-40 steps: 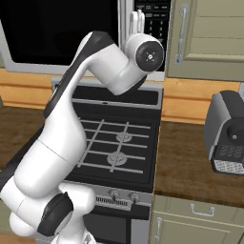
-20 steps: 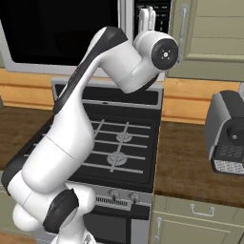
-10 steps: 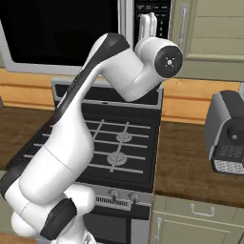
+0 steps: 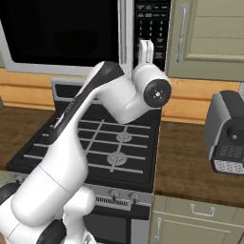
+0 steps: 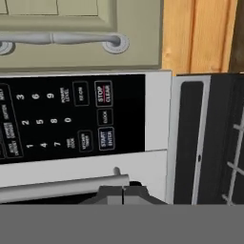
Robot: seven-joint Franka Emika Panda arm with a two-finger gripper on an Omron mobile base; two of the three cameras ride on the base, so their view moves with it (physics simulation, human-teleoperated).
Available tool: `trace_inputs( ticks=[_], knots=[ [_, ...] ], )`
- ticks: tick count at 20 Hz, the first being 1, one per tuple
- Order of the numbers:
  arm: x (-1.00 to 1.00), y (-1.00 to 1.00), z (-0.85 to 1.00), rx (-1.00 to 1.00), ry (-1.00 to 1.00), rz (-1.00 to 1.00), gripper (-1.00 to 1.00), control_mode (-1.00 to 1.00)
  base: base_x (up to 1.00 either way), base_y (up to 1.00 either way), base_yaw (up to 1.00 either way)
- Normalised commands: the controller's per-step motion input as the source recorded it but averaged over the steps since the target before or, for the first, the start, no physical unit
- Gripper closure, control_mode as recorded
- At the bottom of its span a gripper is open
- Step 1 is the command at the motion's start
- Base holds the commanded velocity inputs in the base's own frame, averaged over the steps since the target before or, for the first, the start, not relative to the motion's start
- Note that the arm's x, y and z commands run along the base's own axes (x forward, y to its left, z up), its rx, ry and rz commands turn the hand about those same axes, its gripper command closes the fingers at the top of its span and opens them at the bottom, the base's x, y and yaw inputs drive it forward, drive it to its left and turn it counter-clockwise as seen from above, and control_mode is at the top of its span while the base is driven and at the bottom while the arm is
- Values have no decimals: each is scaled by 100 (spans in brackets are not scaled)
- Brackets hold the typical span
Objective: Open the microwave, place the bowl with waffle inside the microwave, then close the microwave door and turn it on.
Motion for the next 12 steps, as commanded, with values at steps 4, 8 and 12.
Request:
trace_inputs(
  ticks=[4,8,12],
  knots=[
    [45,11,9,3,-18,-3,100,-100,0,0,0],
    [55,9,10,0,-1,0,100,-100,0,0,0],
    [42,-12,0,0,4,0,100,-100,0,0,0]
  ],
)
